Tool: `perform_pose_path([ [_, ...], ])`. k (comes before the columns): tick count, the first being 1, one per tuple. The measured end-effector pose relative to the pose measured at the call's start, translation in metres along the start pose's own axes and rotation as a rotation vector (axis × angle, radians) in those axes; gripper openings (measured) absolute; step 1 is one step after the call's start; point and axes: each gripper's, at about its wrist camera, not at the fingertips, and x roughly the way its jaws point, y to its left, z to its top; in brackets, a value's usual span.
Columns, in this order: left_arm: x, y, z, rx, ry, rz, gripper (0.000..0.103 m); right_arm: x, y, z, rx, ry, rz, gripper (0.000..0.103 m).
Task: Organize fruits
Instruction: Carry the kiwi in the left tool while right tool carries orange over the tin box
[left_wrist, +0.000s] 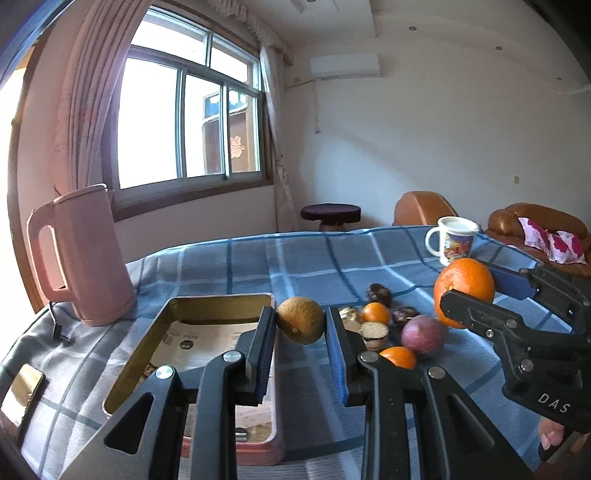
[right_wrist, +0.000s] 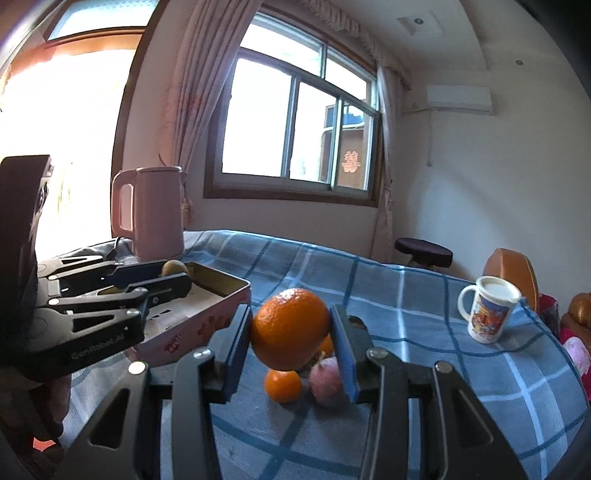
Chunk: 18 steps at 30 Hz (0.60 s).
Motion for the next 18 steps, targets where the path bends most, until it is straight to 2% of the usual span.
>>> perform_pose_path([
  [18, 0.017, 0.055, 0.0, -0.046, 0.057, 0.081, 0.029, 0.057, 0.034, 0.035, -0.041, 0.089, 0.128, 0.046],
])
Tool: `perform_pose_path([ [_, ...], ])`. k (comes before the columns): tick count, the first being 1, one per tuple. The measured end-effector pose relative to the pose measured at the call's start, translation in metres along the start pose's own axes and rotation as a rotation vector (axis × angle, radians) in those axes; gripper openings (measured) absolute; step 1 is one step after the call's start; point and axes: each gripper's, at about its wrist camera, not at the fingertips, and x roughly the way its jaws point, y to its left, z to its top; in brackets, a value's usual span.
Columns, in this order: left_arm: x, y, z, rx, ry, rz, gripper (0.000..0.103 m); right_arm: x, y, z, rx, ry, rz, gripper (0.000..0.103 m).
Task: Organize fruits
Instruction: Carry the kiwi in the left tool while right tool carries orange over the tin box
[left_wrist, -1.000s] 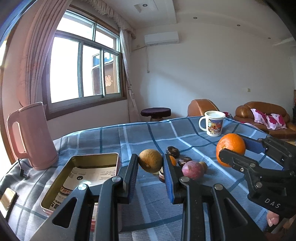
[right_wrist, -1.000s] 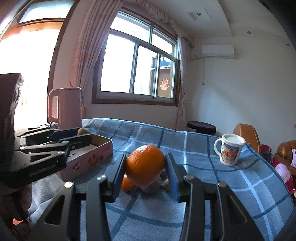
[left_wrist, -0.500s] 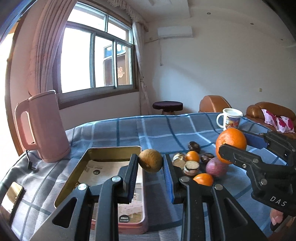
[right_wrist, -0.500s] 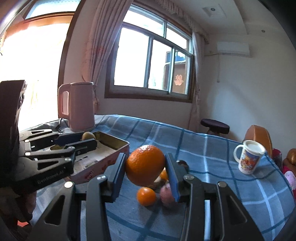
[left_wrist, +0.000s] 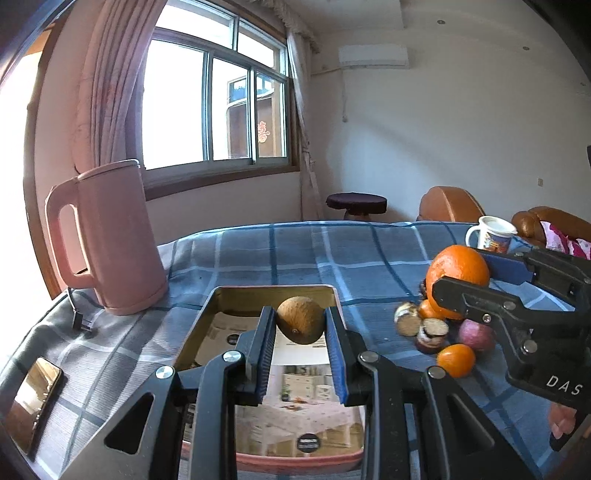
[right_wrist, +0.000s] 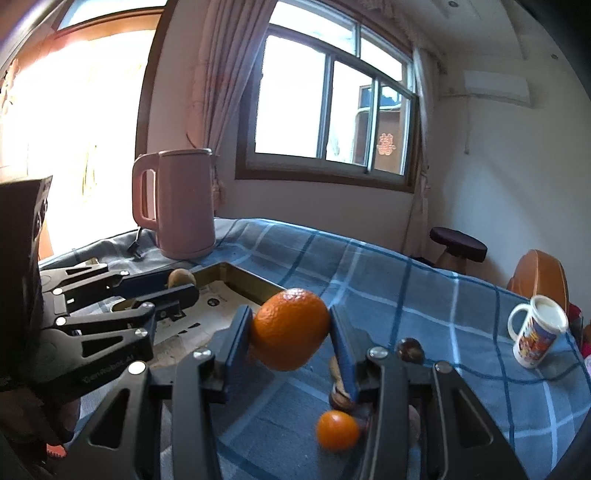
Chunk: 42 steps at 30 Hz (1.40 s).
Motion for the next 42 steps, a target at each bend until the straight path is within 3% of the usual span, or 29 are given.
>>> perform_pose_path([
  [16, 0.031, 0.042, 0.006, -0.011, 0.113, 0.023, 0.029, 0.05, 0.033, 0.024, -0.074, 0.05, 0.049, 0.046],
  [27, 0.051, 0.052, 0.005, 0.019, 0.181, 0.034, 0.029, 0.09, 0.044, 0.014, -0.082, 0.13, 0.056, 0.046],
  [42, 0.07, 0.056, -0.003, 0.032, 0.252, 0.038, 0.029, 0.111, 0.051, 0.006, -0.103, 0.192, 0.066, 0.046],
])
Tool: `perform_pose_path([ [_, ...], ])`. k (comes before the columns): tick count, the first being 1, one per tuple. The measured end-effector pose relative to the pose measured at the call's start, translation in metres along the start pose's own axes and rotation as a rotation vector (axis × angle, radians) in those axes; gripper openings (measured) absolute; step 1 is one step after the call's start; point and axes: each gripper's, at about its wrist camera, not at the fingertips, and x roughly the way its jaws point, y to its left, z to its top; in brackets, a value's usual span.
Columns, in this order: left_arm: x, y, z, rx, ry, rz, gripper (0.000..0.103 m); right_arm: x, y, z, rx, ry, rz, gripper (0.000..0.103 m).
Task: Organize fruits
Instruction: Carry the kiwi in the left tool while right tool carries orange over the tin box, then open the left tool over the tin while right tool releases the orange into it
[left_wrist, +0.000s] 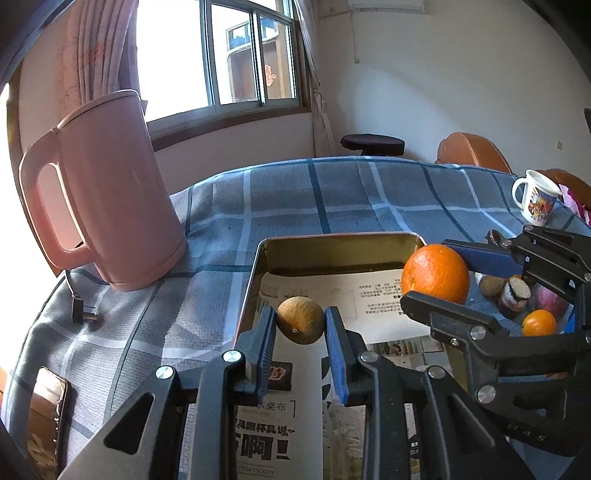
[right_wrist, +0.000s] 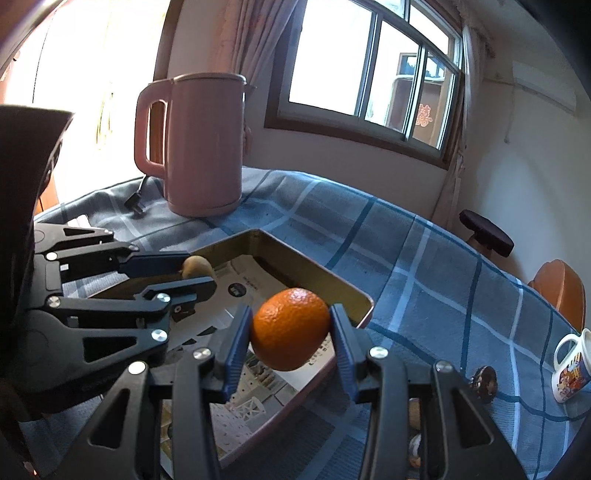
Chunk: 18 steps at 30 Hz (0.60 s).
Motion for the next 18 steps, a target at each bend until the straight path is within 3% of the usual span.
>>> perform_pose_path([
  [18, 0.017, 0.004, -0.003, -0.003, 0.061, -0.017, 0.029, 0.015, 0.008, -0.006, -0.018, 0.053, -0.005, 0.046],
])
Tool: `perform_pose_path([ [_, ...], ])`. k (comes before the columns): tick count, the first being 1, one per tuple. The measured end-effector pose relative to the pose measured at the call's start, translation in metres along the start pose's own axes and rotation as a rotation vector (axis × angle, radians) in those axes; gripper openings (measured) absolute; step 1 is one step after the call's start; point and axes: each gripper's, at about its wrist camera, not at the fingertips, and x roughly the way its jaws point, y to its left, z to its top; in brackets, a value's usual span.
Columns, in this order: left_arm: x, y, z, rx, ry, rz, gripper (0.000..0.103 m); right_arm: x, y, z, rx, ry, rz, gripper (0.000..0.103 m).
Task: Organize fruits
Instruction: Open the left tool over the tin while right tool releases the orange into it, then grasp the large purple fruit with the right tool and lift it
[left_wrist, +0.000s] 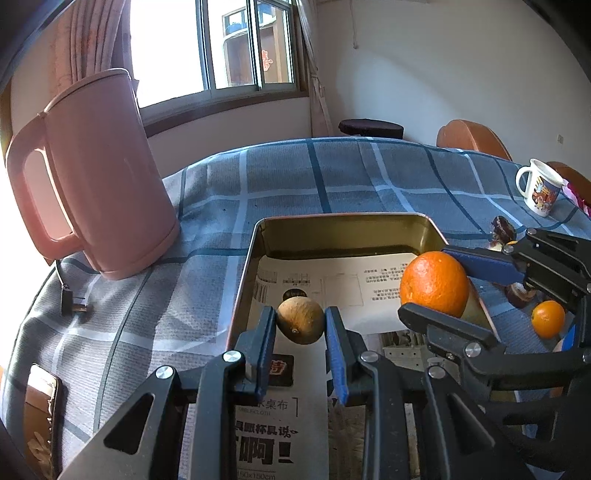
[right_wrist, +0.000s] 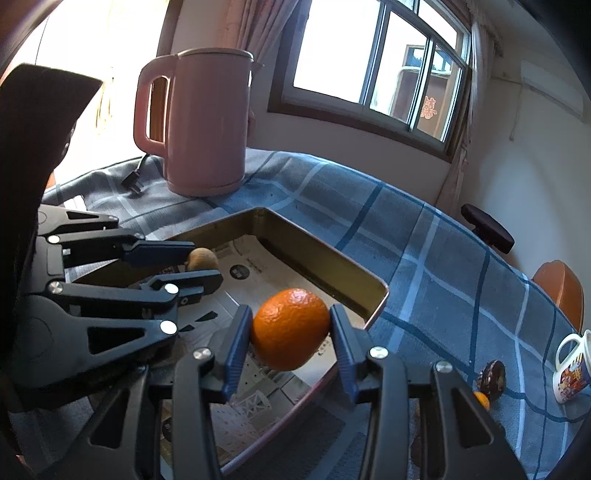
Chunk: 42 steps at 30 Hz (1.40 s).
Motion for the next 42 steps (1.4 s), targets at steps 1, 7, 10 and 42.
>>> perform_pose_path([
  [1, 0.0, 0.0, 0.0, -0.001, 0.001, -0.001, 0.029, 0.001, 0.0, 0.0, 0.001, 0.002, 0.001, 0.046],
  [7, -0.002, 0.001, -0.001, -0.006, -0.014, 0.018, 0.029, 0.005, 0.001, 0.001, 0.011, 0.017, 0.001, 0.047],
  [10, -0.013, 0.002, -0.003, -0.021, -0.056, 0.038, 0.037, 0.001, -0.003, 0.0, 0.031, 0.0, -0.012, 0.061],
  [42, -0.045, -0.139, -0.007, 0.108, -0.127, -0.134, 0.075, -0.081, -0.124, -0.099, 0.283, 0.102, -0.265, 0.079],
])
